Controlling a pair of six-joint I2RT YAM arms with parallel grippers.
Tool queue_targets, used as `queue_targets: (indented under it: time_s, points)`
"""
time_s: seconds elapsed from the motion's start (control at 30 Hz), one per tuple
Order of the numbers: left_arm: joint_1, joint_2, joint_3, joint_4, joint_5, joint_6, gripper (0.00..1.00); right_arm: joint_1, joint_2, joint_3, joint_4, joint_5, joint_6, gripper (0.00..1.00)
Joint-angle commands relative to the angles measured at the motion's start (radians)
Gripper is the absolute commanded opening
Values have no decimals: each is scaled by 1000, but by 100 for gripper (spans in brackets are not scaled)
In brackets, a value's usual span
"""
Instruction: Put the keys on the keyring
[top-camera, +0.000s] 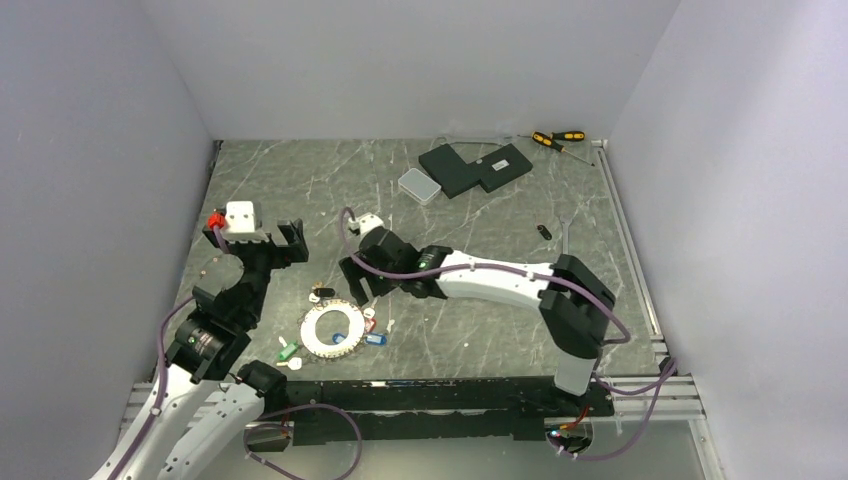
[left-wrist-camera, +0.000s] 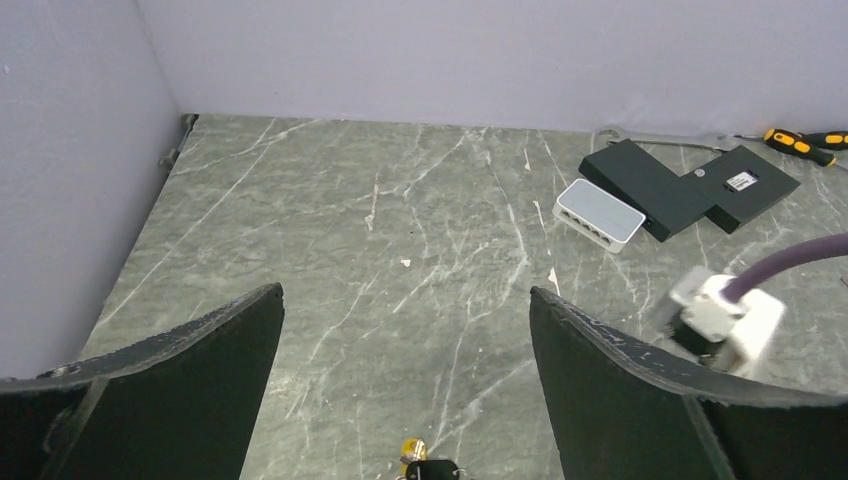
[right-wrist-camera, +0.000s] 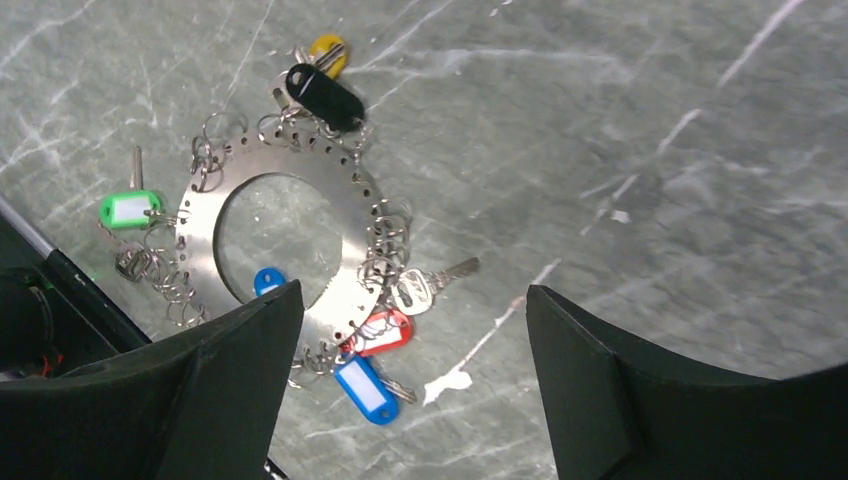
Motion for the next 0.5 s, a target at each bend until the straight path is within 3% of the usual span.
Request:
queue_targets:
  time_s: [0.0, 0.47]
  points:
    - [5, -10, 43, 17, -18, 12, 96, 13, 72, 98, -25, -6, -22, 83]
    - [5, -16, 41, 18, -20, 19, 96, 27, 256, 272, -109, -46, -21, 65]
